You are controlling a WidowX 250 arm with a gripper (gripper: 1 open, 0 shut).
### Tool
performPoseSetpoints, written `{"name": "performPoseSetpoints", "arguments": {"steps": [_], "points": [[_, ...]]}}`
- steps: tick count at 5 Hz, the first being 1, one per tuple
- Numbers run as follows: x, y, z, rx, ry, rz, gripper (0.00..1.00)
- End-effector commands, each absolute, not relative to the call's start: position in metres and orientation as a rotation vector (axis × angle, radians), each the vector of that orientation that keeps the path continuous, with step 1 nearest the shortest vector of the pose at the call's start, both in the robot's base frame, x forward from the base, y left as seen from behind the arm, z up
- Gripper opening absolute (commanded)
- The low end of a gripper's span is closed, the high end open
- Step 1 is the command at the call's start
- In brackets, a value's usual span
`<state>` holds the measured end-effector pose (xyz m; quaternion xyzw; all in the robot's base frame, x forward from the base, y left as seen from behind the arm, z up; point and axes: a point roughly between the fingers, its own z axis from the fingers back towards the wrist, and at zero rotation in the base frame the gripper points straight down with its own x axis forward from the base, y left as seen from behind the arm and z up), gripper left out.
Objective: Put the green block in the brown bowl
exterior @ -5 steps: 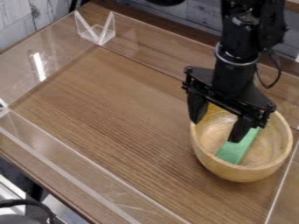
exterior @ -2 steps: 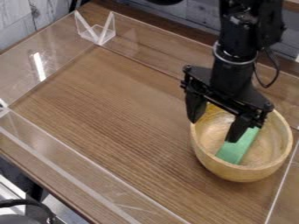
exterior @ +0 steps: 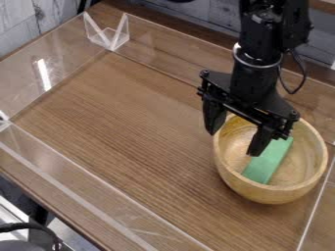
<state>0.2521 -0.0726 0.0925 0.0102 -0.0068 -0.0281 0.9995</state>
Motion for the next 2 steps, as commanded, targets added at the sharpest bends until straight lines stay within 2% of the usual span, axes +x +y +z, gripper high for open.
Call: {"name": "performPoseSetpoints", "arguments": {"steps": [1, 2], "points": [[0.2629, -0.0712, 0.1187, -0.004, -0.104, -0.049, 1.00], [0.2637, -0.0676, 0.1232, -0.005, -0.110, -0.047, 1.00]]}}
